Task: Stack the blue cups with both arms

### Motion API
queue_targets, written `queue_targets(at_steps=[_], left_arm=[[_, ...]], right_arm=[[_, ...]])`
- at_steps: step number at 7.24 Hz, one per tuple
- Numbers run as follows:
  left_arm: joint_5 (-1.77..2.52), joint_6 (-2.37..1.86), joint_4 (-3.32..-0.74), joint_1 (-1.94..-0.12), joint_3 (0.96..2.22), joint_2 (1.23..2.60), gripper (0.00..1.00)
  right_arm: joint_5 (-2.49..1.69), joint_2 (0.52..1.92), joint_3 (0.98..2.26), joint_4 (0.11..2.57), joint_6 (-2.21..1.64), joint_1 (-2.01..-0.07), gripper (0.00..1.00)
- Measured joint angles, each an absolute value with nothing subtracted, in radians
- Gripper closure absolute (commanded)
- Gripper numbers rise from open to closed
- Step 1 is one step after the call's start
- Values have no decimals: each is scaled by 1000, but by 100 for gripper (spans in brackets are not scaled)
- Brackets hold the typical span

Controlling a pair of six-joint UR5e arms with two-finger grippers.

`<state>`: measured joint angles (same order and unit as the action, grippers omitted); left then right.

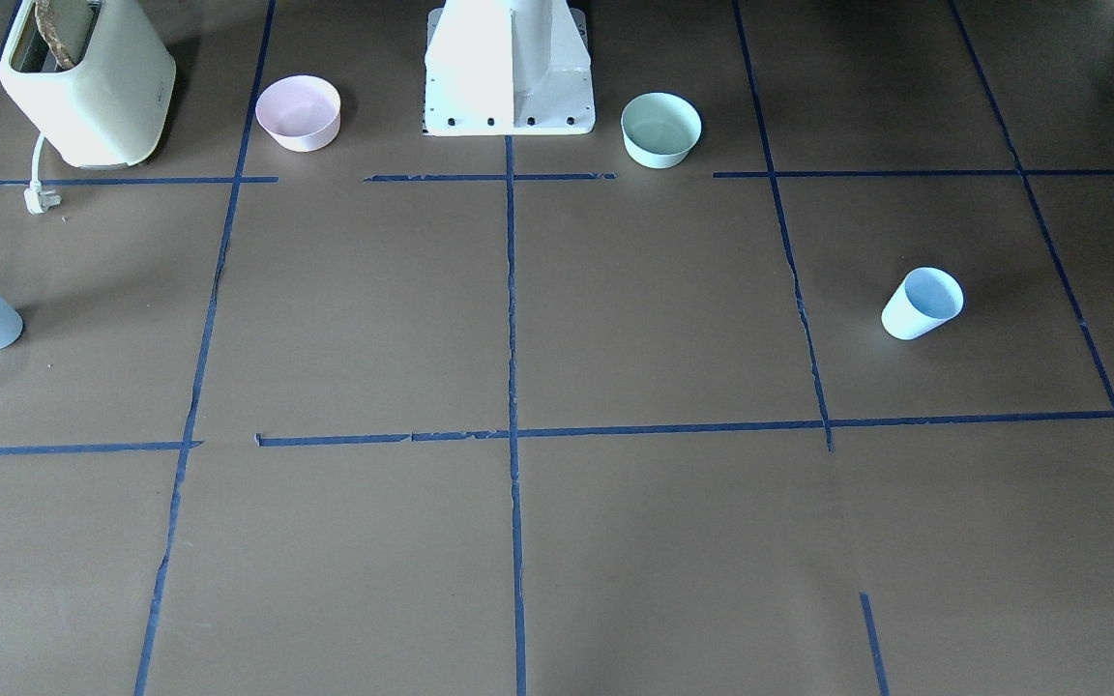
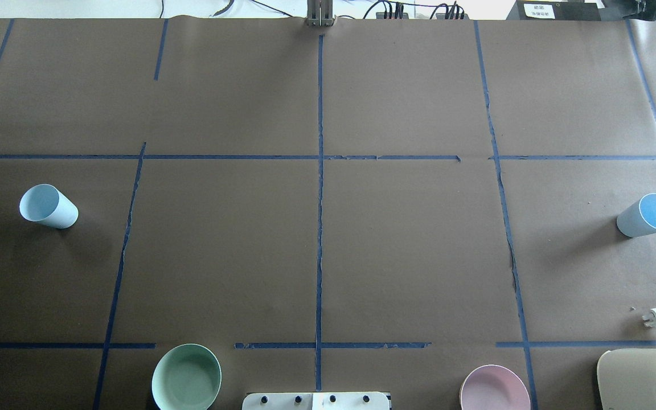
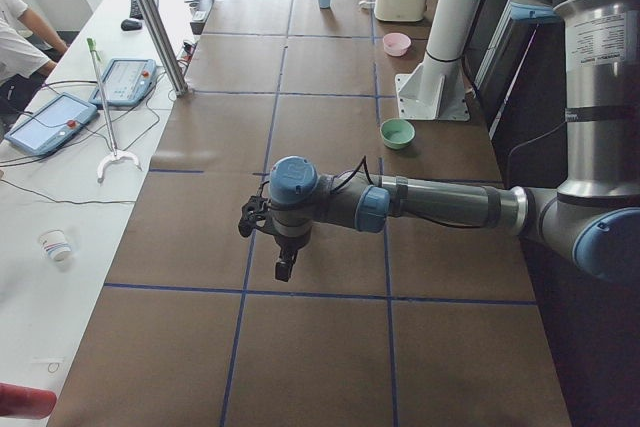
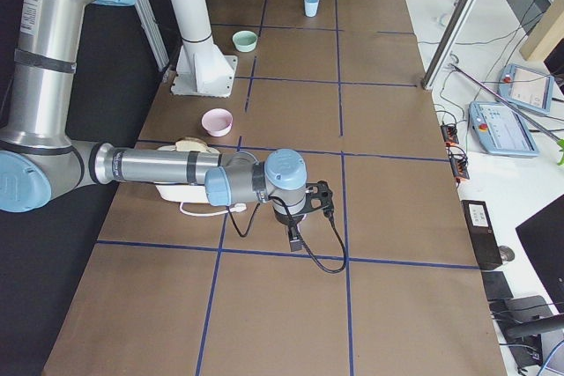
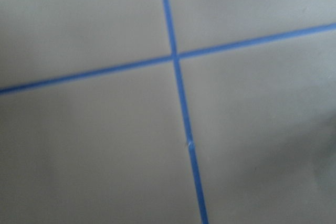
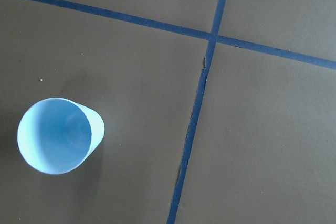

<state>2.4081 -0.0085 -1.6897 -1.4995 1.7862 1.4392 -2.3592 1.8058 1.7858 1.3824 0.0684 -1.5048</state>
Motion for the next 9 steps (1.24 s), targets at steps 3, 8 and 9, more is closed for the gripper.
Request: queue_targets(at_steps=[3, 8, 9], left_arm=[[2365, -319, -1900, -1319, 1794, 1438, 0], [2198, -801, -2106, -1055, 1776, 1455, 0], [2196, -823, -2109, -1044, 1773, 1460, 0]], right_arm=[[-2370, 1807, 1783, 1362, 59, -1505, 0], [-2377, 1808, 1779, 1359, 46, -1505, 0], [-2377, 1809, 1778, 1359, 46, -1505, 0]])
